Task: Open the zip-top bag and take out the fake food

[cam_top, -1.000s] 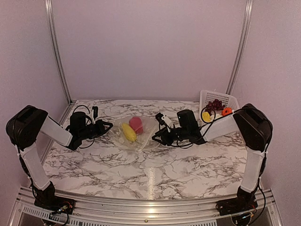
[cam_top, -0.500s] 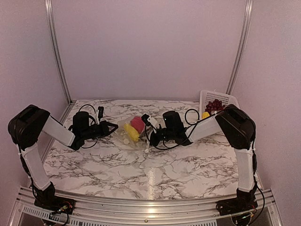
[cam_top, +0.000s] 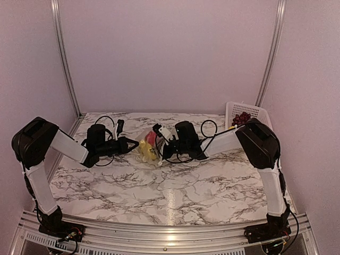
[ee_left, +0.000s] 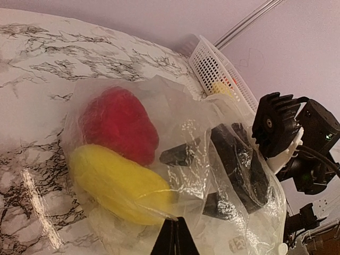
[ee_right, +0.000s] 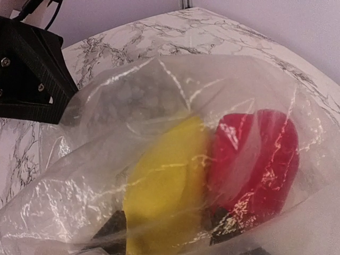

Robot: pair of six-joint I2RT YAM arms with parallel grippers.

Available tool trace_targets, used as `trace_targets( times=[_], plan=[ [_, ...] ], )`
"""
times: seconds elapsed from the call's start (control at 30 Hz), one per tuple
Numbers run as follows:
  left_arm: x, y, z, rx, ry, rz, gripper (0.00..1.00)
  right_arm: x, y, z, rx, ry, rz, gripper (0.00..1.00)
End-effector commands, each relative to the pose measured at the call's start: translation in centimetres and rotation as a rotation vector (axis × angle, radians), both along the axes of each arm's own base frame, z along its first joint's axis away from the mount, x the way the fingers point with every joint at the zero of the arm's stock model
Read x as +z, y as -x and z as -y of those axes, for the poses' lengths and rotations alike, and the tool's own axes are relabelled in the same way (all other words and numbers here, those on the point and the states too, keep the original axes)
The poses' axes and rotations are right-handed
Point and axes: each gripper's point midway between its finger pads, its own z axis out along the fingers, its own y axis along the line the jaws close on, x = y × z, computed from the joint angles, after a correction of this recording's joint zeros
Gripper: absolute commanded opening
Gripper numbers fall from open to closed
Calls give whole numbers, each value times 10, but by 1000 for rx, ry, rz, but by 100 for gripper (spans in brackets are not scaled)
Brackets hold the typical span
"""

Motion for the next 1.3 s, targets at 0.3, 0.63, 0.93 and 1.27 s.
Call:
trace_targets(
  times=[0.3,0.63,0.93,1.27],
  plan=[
    [-7,3,5,-33,-28,-16,0,-50,2,-15,-41,180,-3,42],
    [-3,-19,-37,166,-31,-18,0,1,16,0,-29,138,22,22],
    [-9,-29,-75,328,-80,-34,0,22,34,33,-20,102,-30,22],
    [-18,-31,-86,373,-93,-52,0,35,46,75,-24,59,-120,22]
  ],
)
